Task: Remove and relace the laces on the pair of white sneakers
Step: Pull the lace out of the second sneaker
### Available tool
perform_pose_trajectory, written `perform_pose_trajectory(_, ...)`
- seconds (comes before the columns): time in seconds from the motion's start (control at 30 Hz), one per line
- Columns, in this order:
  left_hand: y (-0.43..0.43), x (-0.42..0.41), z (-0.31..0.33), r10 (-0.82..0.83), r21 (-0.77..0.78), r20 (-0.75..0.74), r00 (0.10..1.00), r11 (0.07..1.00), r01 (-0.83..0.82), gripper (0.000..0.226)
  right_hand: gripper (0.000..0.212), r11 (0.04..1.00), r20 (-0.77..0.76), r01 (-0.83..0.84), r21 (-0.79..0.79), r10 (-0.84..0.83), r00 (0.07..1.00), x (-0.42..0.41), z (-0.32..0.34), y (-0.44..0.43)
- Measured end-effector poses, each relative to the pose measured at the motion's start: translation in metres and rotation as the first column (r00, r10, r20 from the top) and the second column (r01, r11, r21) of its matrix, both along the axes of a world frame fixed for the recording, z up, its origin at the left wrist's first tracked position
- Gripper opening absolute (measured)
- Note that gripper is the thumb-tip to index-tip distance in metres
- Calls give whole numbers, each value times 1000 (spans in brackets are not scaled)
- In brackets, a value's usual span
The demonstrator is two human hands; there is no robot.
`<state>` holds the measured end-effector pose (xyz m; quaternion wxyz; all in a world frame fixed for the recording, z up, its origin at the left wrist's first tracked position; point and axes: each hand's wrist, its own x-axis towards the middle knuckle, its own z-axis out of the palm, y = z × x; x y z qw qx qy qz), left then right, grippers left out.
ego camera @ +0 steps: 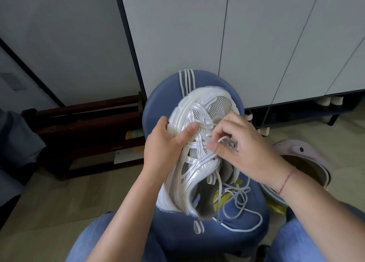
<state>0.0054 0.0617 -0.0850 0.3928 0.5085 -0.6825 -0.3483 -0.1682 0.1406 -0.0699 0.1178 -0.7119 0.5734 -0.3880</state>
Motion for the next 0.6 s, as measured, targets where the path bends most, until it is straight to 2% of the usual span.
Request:
perform_pose_trajectory(0.07,1,-2,0,-1,-1,13,1000,1000,1,68,33,1000,-63,18,-20,-19,998,4,-1,-2)
perform_pose_trajectory(0.1,1,-2,0,2,2,7,1000,1000,-2,68,32,1000,-32,10,-11,-10,999,6,0,-2)
perform_pose_trajectory(0.17,-3,0,-2,0,9,-25,1000,1000,0,75,32,1000,122,20,1,-20,992,5,4,-1)
perform_pose_trajectory(0.27,-7,2,-2,22,24,-31,999,999,-21,102,33,975,352,222,21,-215,911,-8,8,-2)
perform_pose_trajectory(0.3,-6,2,-1,19,20,-34,999,1000,-18,100,32,963,395,263,59,-264,880,-12,7,-3)
perform_pose_trajectory(0.37,-4,1,0,12,8,-39,999,1000,-12,83,23,957,359,257,134,-288,888,-14,3,-5)
perform_pose_trajectory(0.47,-1,0,1,6,0,1,1000,1000,-6,79,13,987,263,129,91,-149,953,-9,1,-4)
perform_pose_trajectory(0.53,-1,0,0,15,-15,28,999,1000,-15,76,25,998,193,24,56,-34,981,-4,3,-2)
perform_pose_trajectory(0.6,-1,-1,0,8,-18,18,1000,1000,-7,74,33,1000,101,-9,29,6,995,0,1,-2)
